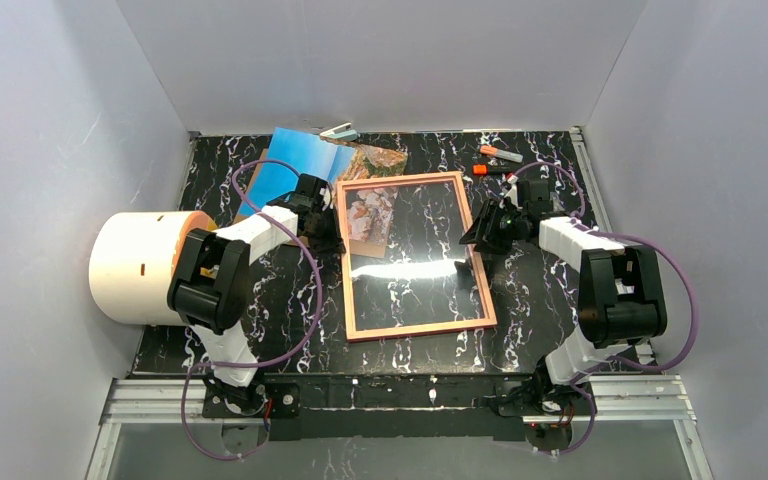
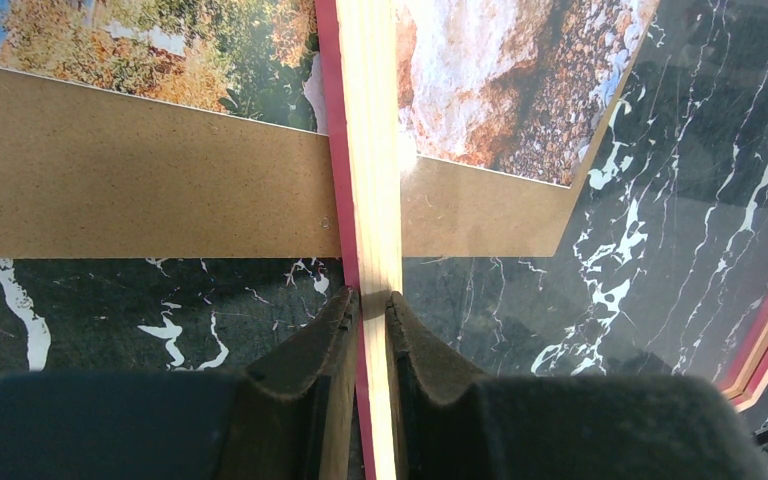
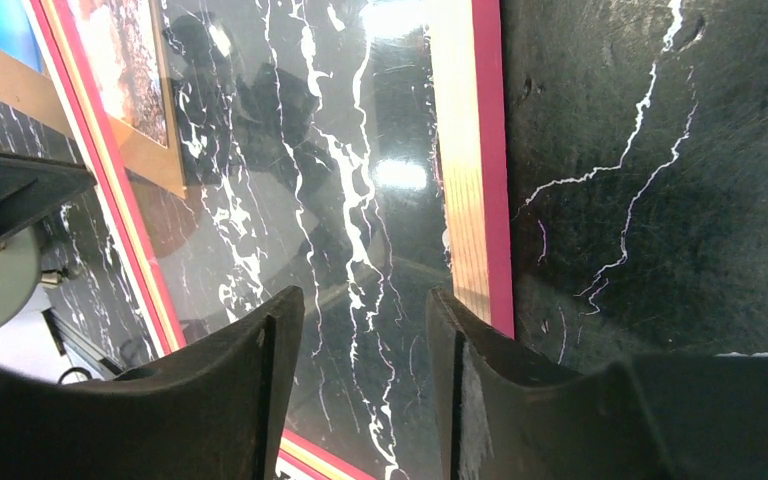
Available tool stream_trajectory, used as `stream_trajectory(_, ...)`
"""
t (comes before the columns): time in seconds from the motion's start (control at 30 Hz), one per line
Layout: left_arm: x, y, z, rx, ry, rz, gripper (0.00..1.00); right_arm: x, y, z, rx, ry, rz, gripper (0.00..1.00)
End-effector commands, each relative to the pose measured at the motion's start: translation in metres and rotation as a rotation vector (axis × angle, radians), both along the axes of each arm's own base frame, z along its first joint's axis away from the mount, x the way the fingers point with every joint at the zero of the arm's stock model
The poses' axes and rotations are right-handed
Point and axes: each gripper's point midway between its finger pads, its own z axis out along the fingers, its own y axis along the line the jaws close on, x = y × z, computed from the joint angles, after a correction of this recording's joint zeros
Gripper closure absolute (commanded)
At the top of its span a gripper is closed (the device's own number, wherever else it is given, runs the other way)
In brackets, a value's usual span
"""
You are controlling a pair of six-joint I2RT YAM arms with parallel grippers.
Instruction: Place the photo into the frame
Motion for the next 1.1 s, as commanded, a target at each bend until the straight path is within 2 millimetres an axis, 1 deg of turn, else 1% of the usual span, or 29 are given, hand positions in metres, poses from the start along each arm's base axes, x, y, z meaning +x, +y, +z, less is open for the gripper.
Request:
stream_trajectory(0.0, -0.017, 0.024, -0.028, 0.106, 0.094, 0.005, 0.85, 0.001, 0.003, 0.009, 0.018, -0.012, 0.005, 0.46)
stream_trajectory(0.07, -0.016, 0.023, -0.026, 0.099, 0.091, 0.004, 0.85, 0.006, 0.002, 0.014, 0.011, -0.029, -0.015, 0.46)
stream_trajectory(0.1, -0.016, 0.022, -0.025, 0.096, 0.089, 0.005, 0.85, 0.010, 0.000, 0.017, 0.001, -0.045, -0.029, 0.44)
stream_trajectory(0.2, -0.014, 0.021, -0.022, 0.090, 0.083, 0.004, 0.84, 0.023, -0.014, 0.020, -0.070, -0.079, -0.098, 0.33)
stream_trajectory(0.27, -0.012, 0.019, -0.020, 0.080, 0.080, 0.005, 0.84, 0.028, -0.021, 0.017, -0.114, -0.084, -0.119, 0.29)
stream_trajectory(0.37, -0.010, 0.014, -0.017, 0.056, 0.078, 0.000, 0.82, 0.030, -0.025, 0.009, -0.147, -0.067, -0.119, 0.28)
stream_trajectory(0.43, -0.010, 0.010, -0.014, 0.035, 0.078, -0.004, 0.81, 0.027, -0.023, 0.002, -0.144, -0.047, -0.095, 0.28)
stream_trajectory(0.6, -0.013, -0.005, -0.005, -0.051, 0.090, -0.029, 0.77, 0.016, -0.007, -0.008, -0.077, 0.012, -0.019, 0.25)
stream_trajectory(0.7, -0.021, -0.015, 0.000, -0.114, 0.107, -0.062, 0.76, 0.009, -0.001, -0.016, -0.046, 0.052, 0.003, 0.25)
stream_trajectory(0.77, -0.029, -0.017, -0.001, -0.135, 0.123, -0.081, 0.75, 0.002, 0.001, -0.021, -0.027, 0.077, 0.007, 0.25)
stream_trajectory(0.9, -0.039, -0.023, 0.000, -0.177, 0.142, -0.115, 0.75, -0.006, 0.005, -0.017, 0.006, 0.072, 0.004, 0.27)
stream_trajectory(1.07, -0.043, -0.037, 0.015, -0.246, 0.113, -0.135, 0.75, -0.018, 0.003, -0.009, 0.015, 0.076, -0.014, 0.32)
